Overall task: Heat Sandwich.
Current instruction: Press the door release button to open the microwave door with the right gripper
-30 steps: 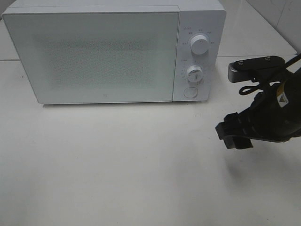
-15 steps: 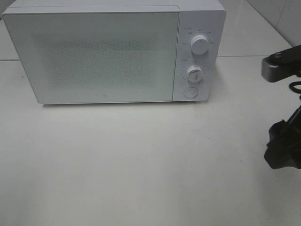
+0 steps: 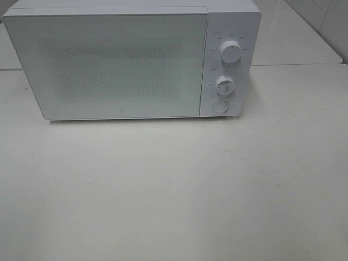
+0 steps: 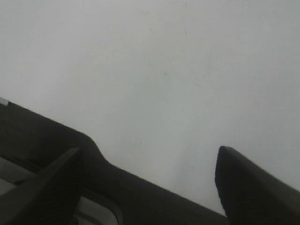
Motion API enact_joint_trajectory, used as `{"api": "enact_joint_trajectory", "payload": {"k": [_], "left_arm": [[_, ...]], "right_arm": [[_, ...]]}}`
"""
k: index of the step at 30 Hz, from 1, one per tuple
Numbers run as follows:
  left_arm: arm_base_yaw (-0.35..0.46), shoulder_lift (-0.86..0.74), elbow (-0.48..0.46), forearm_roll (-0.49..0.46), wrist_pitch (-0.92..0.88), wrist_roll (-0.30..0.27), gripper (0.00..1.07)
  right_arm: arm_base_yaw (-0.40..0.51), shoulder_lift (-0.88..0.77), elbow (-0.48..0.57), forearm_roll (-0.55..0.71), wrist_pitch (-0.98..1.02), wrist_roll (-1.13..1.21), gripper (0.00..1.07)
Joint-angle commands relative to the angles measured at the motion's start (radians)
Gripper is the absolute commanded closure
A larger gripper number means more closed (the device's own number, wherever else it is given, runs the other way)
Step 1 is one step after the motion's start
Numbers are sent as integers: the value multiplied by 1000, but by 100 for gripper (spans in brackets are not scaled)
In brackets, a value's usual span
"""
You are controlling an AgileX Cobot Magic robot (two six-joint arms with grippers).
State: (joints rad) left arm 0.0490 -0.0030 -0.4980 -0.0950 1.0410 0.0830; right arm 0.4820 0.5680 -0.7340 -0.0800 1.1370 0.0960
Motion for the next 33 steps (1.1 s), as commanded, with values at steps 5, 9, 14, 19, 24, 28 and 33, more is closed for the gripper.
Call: {"api": "enact_joint_trajectory", "payload": {"k": [5, 9, 14, 19, 24, 28, 33], "left_arm": [[1, -27, 3, 1, -3, -8, 9], [1, -27, 3, 1, -3, -8, 9], [1, -27, 3, 1, -3, -8, 9], [1, -27, 3, 1, -3, -8, 9], [1, -27, 3, 1, -3, -8, 9], [1, -27, 3, 1, -3, -8, 9], [1, -24, 3, 1, -3, -9, 9]], "right_arm": [[-7, -249, 36, -56, 1, -9, 32], [-7, -333, 109, -80, 0, 11, 32], [-68, -383, 186, -75, -30, 53, 32], [-194, -446, 227, -64, -98, 42, 32], [-311, -514, 227, -65, -98, 40, 32], [-357, -581, 227, -65, -98, 40, 32], [-387, -599, 228, -65, -98, 36, 32]]}}
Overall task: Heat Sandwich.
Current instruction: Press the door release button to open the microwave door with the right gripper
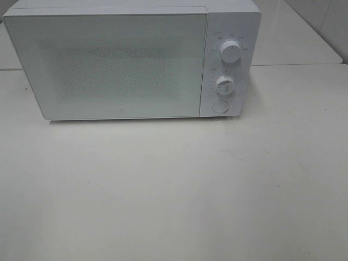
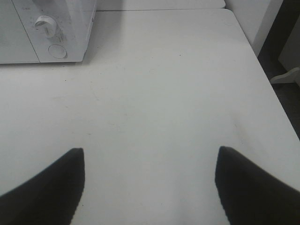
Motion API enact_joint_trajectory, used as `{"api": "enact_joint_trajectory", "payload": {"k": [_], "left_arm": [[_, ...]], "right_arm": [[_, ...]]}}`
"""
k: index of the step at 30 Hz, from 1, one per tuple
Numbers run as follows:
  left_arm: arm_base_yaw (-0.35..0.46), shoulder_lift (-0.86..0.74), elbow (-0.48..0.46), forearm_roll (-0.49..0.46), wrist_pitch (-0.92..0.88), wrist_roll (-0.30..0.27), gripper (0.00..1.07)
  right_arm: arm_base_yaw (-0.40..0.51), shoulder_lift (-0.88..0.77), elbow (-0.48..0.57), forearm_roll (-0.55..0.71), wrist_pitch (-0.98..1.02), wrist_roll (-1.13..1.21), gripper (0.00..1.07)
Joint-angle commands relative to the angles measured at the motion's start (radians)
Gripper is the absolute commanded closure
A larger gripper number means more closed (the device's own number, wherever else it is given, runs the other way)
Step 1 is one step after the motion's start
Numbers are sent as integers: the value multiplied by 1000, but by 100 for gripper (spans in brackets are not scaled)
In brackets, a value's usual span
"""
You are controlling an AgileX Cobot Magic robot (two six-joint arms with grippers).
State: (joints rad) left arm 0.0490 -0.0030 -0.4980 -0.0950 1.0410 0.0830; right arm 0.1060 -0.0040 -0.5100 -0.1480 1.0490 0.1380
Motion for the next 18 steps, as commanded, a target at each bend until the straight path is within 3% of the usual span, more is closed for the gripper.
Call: {"api": "enact_joint_trajectory", "payload": {"k": [1, 18], "left_arm": [[1, -24, 3, 1, -3, -10, 9], [1, -24, 3, 1, -3, -11, 9]], "right_arm": [[-11, -27, 4, 3, -10, -7, 32], [-11, -26, 4, 1, -11, -7, 32]]}}
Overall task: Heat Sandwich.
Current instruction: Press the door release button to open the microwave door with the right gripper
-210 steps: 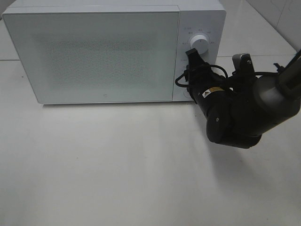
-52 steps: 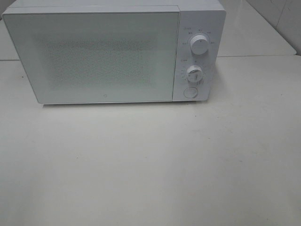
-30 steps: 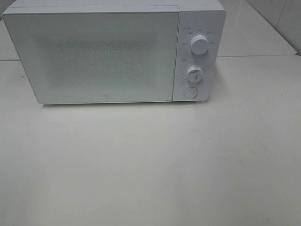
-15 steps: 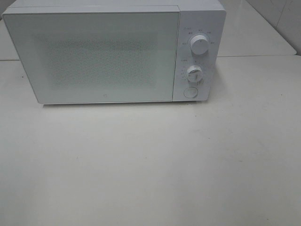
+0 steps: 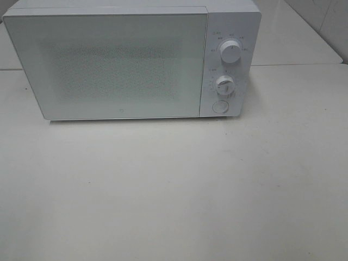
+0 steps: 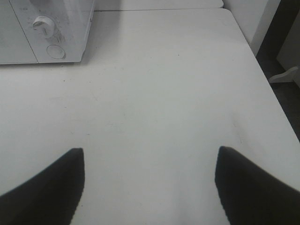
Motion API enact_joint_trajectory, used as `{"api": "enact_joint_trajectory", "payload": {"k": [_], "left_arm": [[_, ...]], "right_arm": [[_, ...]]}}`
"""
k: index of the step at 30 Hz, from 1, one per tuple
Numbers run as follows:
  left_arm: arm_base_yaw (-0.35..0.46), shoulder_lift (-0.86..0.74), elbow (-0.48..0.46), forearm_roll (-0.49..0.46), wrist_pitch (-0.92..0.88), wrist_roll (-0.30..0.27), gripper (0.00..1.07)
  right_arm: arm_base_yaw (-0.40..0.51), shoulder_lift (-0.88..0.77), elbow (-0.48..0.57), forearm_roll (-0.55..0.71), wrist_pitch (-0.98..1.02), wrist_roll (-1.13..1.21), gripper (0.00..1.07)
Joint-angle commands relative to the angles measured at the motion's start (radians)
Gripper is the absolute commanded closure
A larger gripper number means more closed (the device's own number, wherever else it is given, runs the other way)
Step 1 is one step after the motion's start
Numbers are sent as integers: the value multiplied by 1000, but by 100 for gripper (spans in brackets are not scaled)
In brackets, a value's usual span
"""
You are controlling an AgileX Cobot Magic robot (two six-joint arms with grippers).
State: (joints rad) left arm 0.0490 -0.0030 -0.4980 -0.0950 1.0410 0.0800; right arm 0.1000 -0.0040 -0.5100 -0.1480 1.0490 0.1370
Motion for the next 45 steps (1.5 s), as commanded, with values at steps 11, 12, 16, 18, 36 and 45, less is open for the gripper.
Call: {"api": "enact_joint_trajectory", "payload": {"k": [11, 12, 16, 18, 36, 45], "left_arm": [[1, -24, 3, 1, -3, -8, 9], [1, -24, 3, 1, -3, -8, 9], [1, -24, 3, 1, -3, -8, 9], [1, -24, 3, 1, -3, -8, 9], [1, -24, 3, 1, -3, -8, 9], [1, -24, 3, 1, -3, -8, 9]], "right_arm": [[-5, 43, -33, 0, -126, -25, 32], [-5, 63, -33, 1, -156, -25, 32], [-5, 143, -32, 1, -289, -24, 32], [-5, 184, -26, 2, -356, -24, 32], [-5, 644, 60, 3, -892, 5, 32], [-5, 877, 69, 2, -1201, 5, 32]]}}
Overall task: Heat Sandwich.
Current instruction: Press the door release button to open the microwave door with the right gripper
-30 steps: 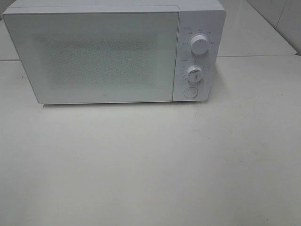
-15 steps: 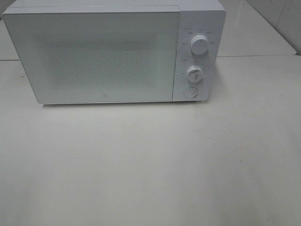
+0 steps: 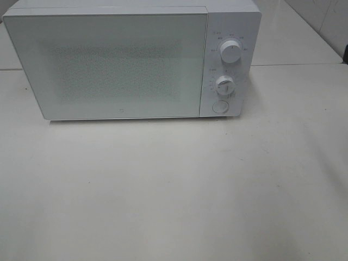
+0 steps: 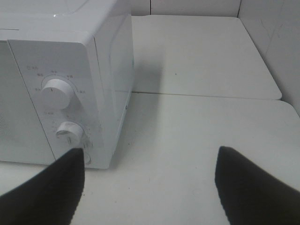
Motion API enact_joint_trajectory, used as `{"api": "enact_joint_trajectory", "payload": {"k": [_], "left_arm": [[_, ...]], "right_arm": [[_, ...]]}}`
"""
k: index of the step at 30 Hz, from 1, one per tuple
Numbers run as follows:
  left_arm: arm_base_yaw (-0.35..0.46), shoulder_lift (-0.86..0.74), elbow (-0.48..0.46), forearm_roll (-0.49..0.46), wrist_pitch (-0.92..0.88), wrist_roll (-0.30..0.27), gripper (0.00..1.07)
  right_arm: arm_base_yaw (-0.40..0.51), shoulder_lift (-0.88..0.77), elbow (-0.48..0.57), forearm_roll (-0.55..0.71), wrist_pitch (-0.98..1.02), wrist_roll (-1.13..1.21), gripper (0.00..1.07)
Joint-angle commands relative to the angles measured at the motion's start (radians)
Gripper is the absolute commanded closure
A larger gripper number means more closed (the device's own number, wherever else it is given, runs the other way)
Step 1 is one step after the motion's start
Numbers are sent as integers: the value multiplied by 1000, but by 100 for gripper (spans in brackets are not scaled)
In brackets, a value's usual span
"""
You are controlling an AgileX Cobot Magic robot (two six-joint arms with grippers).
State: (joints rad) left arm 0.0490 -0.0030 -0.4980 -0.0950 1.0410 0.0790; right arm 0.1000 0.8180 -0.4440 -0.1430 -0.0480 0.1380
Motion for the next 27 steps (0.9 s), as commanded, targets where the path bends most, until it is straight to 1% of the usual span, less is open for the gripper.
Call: {"api": "enact_joint_trajectory", "payload": {"k": [1, 3, 4, 6, 7, 8, 10, 12, 14, 16, 17, 20, 21, 22, 23, 24, 25, 27], "left_arm": [[1, -24, 3, 1, -3, -7, 9], [1, -24, 3, 1, -3, -7, 9], [1, -24, 3, 1, -3, -7, 9], [1, -24, 3, 1, -3, -7, 9], [1, -24, 3, 1, -3, -7, 9], [1, -24, 3, 1, -3, -7, 9], [1, -24, 3, 1, -3, -7, 9], [1, -24, 3, 1, -3, -7, 9], [1, -24, 3, 1, -3, -7, 9], [1, -24, 3, 1, -3, -7, 9], [1, -24, 3, 1, -3, -7, 9], [1, -24, 3, 1, -3, -7, 9], [1, -24, 3, 1, -3, -7, 9], [1, -24, 3, 1, -3, -7, 9], [1, -24, 3, 1, -3, -7, 9], [1, -24, 3, 1, -3, -7, 9], [1, -24, 3, 1, -3, -7, 9], [1, -24, 3, 1, -3, -7, 9]], "right_arm": [[-5, 81, 3, -6, -129, 4, 32], [-5, 149, 3, -11, -207, 3, 32], [-5, 149, 3, -11, -207, 3, 32], [-5, 191, 10, -10, -274, 3, 32], [-5, 236, 28, -7, -355, -4, 32], [-5, 236, 28, -7, -355, -4, 32], [-5, 279, 54, 2, -444, -17, 32], [-5, 338, 95, 41, -546, -65, 32], [-5, 355, 105, 57, -578, -84, 32], [14, 418, 132, 127, -663, -150, 32], [14, 418, 132, 127, -663, -150, 32], [73, 481, 141, 199, -732, -219, 32], [119, 524, 141, 257, -763, -247, 32], [119, 524, 141, 257, -763, -247, 32], [139, 543, 141, 282, -778, -257, 32], [164, 568, 141, 312, -796, -266, 32], [213, 614, 141, 367, -832, -276, 32], [256, 661, 141, 405, -867, -276, 32]]}}
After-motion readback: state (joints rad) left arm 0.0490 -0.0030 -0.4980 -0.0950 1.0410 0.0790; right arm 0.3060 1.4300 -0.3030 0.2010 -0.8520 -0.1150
